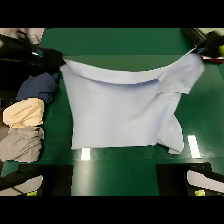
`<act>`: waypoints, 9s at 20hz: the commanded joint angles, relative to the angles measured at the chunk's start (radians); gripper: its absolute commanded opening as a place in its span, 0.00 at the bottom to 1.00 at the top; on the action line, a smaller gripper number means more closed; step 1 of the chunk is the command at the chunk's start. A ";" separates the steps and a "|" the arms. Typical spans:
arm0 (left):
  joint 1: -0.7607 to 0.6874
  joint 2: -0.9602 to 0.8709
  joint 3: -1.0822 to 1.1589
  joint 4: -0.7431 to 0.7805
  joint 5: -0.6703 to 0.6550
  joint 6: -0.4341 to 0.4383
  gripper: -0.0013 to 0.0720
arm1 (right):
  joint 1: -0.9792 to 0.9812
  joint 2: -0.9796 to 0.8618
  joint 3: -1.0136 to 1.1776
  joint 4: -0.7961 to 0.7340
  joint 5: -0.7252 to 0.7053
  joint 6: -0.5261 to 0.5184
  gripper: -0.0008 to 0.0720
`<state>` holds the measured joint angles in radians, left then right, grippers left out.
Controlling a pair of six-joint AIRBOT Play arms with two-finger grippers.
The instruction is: Fold the shirts.
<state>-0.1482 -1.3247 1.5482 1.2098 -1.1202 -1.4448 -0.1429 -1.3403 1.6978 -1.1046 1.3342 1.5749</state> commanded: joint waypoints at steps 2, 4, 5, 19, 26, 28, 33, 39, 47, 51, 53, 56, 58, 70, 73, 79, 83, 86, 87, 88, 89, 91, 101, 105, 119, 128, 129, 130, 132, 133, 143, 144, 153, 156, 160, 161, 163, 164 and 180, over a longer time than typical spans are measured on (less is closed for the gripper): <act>0.001 -0.187 -0.030 0.007 0.199 0.006 0.05 | 0.061 -0.174 -0.104 0.004 -0.312 -0.011 0.04; 0.001 -0.208 -0.030 0.019 0.250 0.002 0.26 | 0.082 -0.228 -0.103 0.006 -0.386 -0.025 0.05; 0.002 -0.208 -0.027 0.030 0.270 0.000 0.71 | 0.085 -0.245 -0.102 0.006 -0.413 -0.033 0.22; 0.230 0.082 -0.429 -0.111 -0.175 0.064 0.76 | -0.035 0.112 -0.375 0.011 -0.037 -0.190 0.32; 0.230 0.192 -0.920 -0.263 -0.071 0.143 0.76 | -0.035 0.261 -0.552 0.014 -0.043 -0.190 0.32; 0.230 0.191 -0.952 -0.266 -0.056 0.143 0.76 | -0.035 0.285 -0.551 0.014 -0.045 -0.190 0.32; 0.217 0.191 -0.968 -0.328 -0.043 0.145 0.76 | -0.035 0.326 -0.551 0.014 -0.051 -0.190 0.32; 0.134 0.191 -0.969 -0.328 0.026 0.117 0.45 | -0.036 0.326 -0.551 0.010 -0.032 -0.190 0.32; 0.134 0.237 -0.788 -0.264 -0.018 0.117 0.05 | -0.312 0.320 -0.786 -0.065 0.089 -0.240 0.39; 0.134 0.265 -0.689 -0.244 -0.015 0.107 0.05 | -0.465 0.205 -0.913 -0.005 0.063 -0.316 0.65; 0.134 0.265 -0.687 -0.243 -0.015 0.106 0.05 | -0.481 0.132 -0.929 0.059 0.019 -0.348 0.64; 0.134 0.265 -0.687 -0.243 -0.022 0.106 0.05 | -0.449 0.042 -0.929 0.079 -0.019 -0.355 0.63; 0.134 0.265 -0.687 -0.243 -0.021 0.106 0.05 | -0.408 0.001 -0.929 0.092 -0.021 -0.371 0.63; 0.212 0.266 -0.391 -0.245 -0.052 0.054 0.05 | -0.352 0.214 -0.729 0.226 -0.068 -0.372 0.04; 0.258 0.266 -0.066 -0.245 -0.069 0.054 0.05 | -0.352 0.328 -0.532 0.374 -0.134 -0.350 0.04; 0.259 0.266 0.536 -0.241 -0.075 0.045 0.05 | -0.352 0.485 -0.096 0.399 -0.251 -0.317 0.04; 0.259 0.366 0.636 -0.256 -0.015 0.030 0.05 | -0.352 0.533 0.151 0.381 -0.220 -0.287 0.04; 0.259 0.466 0.636 -0.256 0.011 0.031 0.05 | -0.352 0.555 0.290 0.230 -0.151 -0.192 0.04; 0.259 0.489 0.636 -0.256 0.012 0.031 0.05 | -0.352 0.554 0.330 0.179 -0.115 -0.171 0.04; 0.259 0.497 0.640 -0.257 0.000 0.031 0.05 | -0.352 0.544 0.373 0.136 -0.076 -0.150 0.03; 0.259 0.500 0.634 -0.248 -0.015 0.031 0.05 | -0.352 0.526 0.417 0.100 -0.032 -0.134 0.03; 0.259 0.500 0.563 -0.204 -0.035 0.029 0.05 | -0.352 0.470 0.488 0.032 0.068 -0.094 0.03; 0.254 0.178 -0.016 -0.202 -0.312 0.004 0.05 | -0.132 0.035 0.078 -0.103 0.413 -0.031 0.03; 0.254 0.003 -0.058 -0.211 -0.175 0.071 0.05 | -0.016 -0.156 -0.005 -0.181 0.263 -0.027 0.03; 0.254 -0.275 -0.057 -0.225 0.423 0.175 0.05 | 0.058 -0.343 -0.013 -0.182 -0.591 0.002 0.03; 0.254 -0.286 -0.058 -0.206 0.142 0.330 0.05 | 0.085 -0.340 -0.037 -0.357 -0.243 -0.013 0.03; 0.254 -0.286 -0.058 -0.180 0.107 0.330 0.05 | 0.086 -0.334 -0.066 -0.365 -0.225 -0.013 0.03; 0.254 -0.287 -0.061 -0.146 0.083 0.326 0.05 | 0.087 -0.325 -0.102 -0.355 -0.231 -0.012 0.03; 0.254 -0.293 -0.087 -0.106 0.045 0.326 0.05 | 0.087 -0.308 -0.171 -0.353 -0.242 0.004 0.03; 0.254 -0.294 -0.113 -0.103 0.049 0.326 0.05 | 0.087 -0.301 -0.200 -0.353 -0.242 0.005 0.03; 0.254 -0.300 -0.165 -0.102 0.035 0.240 0.77 | 0.087 -0.283 -0.325 -0.220 -0.220 0.004 0.53; 0.260 -0.297 -0.164 -0.101 0.007 0.237 0.83 | 0.087 -0.276 -0.314 -0.222 -0.195 0.003 0.55; 0.417 -0.011 -0.394 -0.115 -0.269 0.195 0.69 | -0.052 0.068 -0.547 -0.039 -0.003 -0.183 0.44; 0.417 0.041 -0.585 -0.121 -0.255 0.192 0.69 | -0.096 0.120 -0.621 0.073 0.020 -0.214 0.44; 0.417 0.044 -0.748 -0.146 -0.189 0.193 0.69 | -0.098 0.151 -0.644 0.093 0.031 -0.216 0.44; 0.417 0.044 -0.772 -0.148 -0.166 0.192 0.69 | -0.095 0.156 -0.644 0.093 0.029 -0.216 0.44; 0.417 0.044 -0.808 -0.188 -0.132 0.197 0.69 | -0.096 0.159 -0.644 0.093 0.031 -0.216 0.44; 0.417 0.044 -0.821 -0.210 -0.117 0.201 0.69 | -0.096 0.159 -0.644 0.093 0.037 -0.216 0.44; 0.415 0.138 -0.776 -0.275 -0.066 0.233 0.05 | -0.111 0.199 -0.745 -0.143 0.187 -0.149 0.44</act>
<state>0.2657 -1.2327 0.7551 0.9405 -1.2003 -1.2152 -0.2455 -1.1652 1.0130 -1.1988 1.5204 1.4002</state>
